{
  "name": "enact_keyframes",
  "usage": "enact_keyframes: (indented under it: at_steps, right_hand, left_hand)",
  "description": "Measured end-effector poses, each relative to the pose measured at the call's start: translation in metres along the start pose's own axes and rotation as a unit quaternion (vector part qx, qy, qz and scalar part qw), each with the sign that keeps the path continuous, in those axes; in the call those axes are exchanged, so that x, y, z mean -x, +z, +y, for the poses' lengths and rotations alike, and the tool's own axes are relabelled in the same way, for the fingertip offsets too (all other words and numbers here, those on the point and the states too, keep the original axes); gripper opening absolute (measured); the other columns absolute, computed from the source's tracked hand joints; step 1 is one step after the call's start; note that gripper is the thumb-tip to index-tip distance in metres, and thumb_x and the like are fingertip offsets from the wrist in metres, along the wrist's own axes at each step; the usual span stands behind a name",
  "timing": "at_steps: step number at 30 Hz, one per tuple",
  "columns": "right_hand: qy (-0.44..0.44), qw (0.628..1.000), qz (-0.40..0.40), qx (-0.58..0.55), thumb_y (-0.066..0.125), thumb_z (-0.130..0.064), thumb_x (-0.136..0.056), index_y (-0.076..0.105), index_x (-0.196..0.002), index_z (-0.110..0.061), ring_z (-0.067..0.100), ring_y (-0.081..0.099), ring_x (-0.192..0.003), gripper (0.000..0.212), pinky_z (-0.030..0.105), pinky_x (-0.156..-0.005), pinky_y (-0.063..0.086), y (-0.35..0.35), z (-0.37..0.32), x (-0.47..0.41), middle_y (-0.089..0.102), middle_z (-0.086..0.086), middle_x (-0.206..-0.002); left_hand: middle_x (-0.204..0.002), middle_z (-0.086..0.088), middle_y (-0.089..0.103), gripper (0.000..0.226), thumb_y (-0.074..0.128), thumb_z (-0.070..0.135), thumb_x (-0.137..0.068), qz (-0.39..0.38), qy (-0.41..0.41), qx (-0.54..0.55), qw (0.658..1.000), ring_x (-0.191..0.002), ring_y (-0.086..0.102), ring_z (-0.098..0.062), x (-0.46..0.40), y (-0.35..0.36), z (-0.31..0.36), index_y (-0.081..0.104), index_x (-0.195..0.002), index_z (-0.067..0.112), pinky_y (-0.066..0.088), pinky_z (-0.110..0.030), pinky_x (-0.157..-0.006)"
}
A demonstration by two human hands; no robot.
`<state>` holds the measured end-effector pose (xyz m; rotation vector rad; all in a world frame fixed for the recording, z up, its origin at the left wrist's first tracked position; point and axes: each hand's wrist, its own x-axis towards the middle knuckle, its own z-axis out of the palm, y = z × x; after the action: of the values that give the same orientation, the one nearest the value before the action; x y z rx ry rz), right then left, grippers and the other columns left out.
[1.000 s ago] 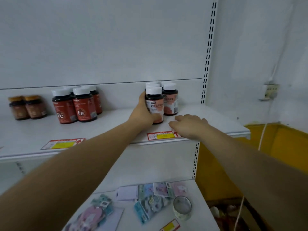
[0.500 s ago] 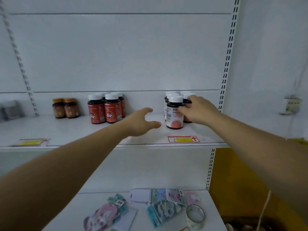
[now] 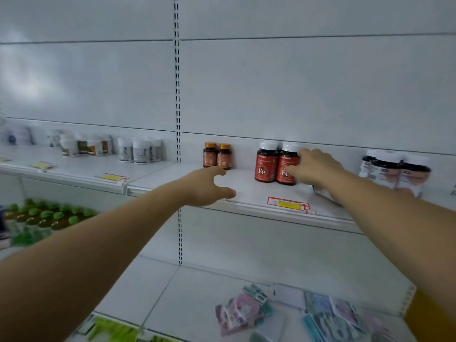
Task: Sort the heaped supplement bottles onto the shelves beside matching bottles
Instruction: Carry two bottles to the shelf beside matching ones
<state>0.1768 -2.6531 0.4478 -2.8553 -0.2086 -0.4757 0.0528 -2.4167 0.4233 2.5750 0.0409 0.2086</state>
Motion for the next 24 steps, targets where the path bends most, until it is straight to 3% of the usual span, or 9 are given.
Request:
enact_keyframes:
  at_steps: [7,11,14,18,21,24]
  right_hand:
    - [0.047,0.995,-0.030,0.077,0.058,-0.066,-0.076,0.037,-0.140,-0.025,0.033,0.045,-0.122,0.078,0.038,-0.092,0.040,0.005,0.052,0.016,0.045,0.009,-0.136]
    - [0.039,0.994,-0.037,0.094,0.061,-0.055,-0.078,0.033,-0.141,-0.024,0.033,0.046,-0.122,0.075,0.037,-0.092,0.040,0.009,0.091,0.016,0.043,0.010,-0.136]
    - [0.033,0.999,-0.004,-0.042,0.061,-0.042,-0.085,0.037,-0.140,-0.022,0.031,0.050,-0.117,0.063,0.035,-0.092,0.040,0.006,0.123,0.014,0.048,0.010,-0.134]
    - [0.050,0.950,0.012,-0.307,0.062,-0.030,-0.087,0.039,-0.140,-0.031,0.016,0.047,-0.099,0.058,0.025,-0.078,0.036,-0.003,0.164,0.020,0.048,-0.004,-0.118]
    - [0.026,0.957,-0.008,-0.288,0.067,-0.032,-0.083,0.041,-0.139,-0.031,0.016,0.049,-0.105,0.062,0.026,-0.086,0.039,-0.005,0.196,0.023,0.049,-0.002,-0.128]
    - [0.029,0.955,-0.011,-0.294,0.070,-0.037,-0.081,0.041,-0.138,-0.029,0.018,0.052,-0.110,0.064,0.032,-0.098,0.043,-0.012,0.226,0.027,0.049,-0.003,-0.121]
  left_hand:
    - [-0.151,0.000,0.034,0.071,0.062,0.049,-0.085,-0.053,0.069,-0.011,0.996,-0.133,0.038,-0.021,-0.037,0.049,0.046,0.033,-0.145,0.024,0.030,-0.032,-0.106]
    - [-0.150,-0.002,0.035,0.069,0.062,0.047,-0.086,-0.074,0.080,-0.016,0.994,-0.130,0.041,-0.023,-0.054,0.082,0.087,0.033,-0.145,0.024,0.032,-0.031,-0.103]
    - [-0.149,-0.002,0.037,0.068,0.062,0.044,-0.086,-0.056,0.079,0.004,0.995,-0.130,0.042,-0.023,-0.068,0.106,0.117,0.035,-0.144,0.021,0.033,-0.029,-0.102]
    - [-0.150,-0.007,0.036,0.069,0.058,0.041,-0.090,-0.032,0.057,0.117,0.991,-0.132,0.040,-0.024,-0.087,0.138,0.168,0.028,-0.147,0.016,0.033,-0.032,-0.104]
    - [-0.151,-0.009,0.034,0.071,0.056,0.043,-0.090,-0.019,0.023,0.213,0.977,-0.133,0.038,-0.026,-0.100,0.162,0.202,0.024,-0.149,0.018,0.032,-0.035,-0.108]
    - [-0.138,-0.009,0.047,0.073,0.065,0.038,-0.085,-0.018,0.002,0.274,0.962,-0.121,0.050,-0.027,-0.109,0.181,0.222,0.030,-0.146,0.022,0.041,-0.042,-0.104]
